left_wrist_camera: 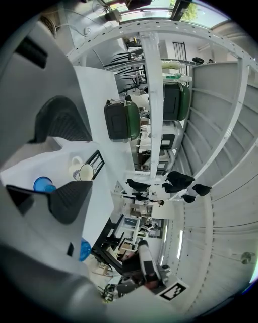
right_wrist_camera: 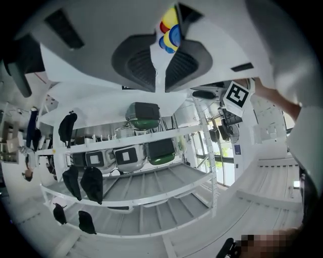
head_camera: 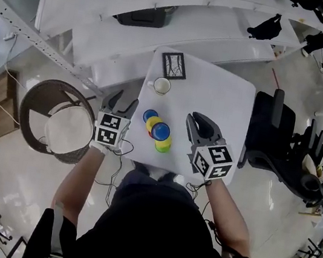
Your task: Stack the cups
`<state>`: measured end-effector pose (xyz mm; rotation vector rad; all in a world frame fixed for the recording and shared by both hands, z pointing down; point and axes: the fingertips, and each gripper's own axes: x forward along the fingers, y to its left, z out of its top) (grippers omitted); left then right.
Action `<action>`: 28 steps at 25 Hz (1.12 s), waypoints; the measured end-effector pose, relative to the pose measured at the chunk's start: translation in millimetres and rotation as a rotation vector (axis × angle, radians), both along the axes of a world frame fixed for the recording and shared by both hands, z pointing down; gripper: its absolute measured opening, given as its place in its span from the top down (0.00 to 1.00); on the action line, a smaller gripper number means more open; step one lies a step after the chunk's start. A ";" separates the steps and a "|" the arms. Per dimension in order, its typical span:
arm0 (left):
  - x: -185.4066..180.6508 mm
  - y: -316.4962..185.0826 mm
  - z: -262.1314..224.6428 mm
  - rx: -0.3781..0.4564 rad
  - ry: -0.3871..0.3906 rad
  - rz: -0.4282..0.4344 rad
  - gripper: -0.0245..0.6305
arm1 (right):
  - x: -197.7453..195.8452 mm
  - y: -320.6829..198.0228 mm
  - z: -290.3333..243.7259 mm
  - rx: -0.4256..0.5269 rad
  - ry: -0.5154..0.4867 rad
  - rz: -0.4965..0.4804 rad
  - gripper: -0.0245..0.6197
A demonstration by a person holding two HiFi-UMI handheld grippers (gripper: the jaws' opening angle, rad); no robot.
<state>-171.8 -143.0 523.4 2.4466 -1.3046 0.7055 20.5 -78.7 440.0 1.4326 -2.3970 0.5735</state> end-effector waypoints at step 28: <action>20.4 20.4 -70.5 0.090 0.060 -0.023 0.61 | 57.5 5.1 -59.6 0.225 0.085 0.080 0.96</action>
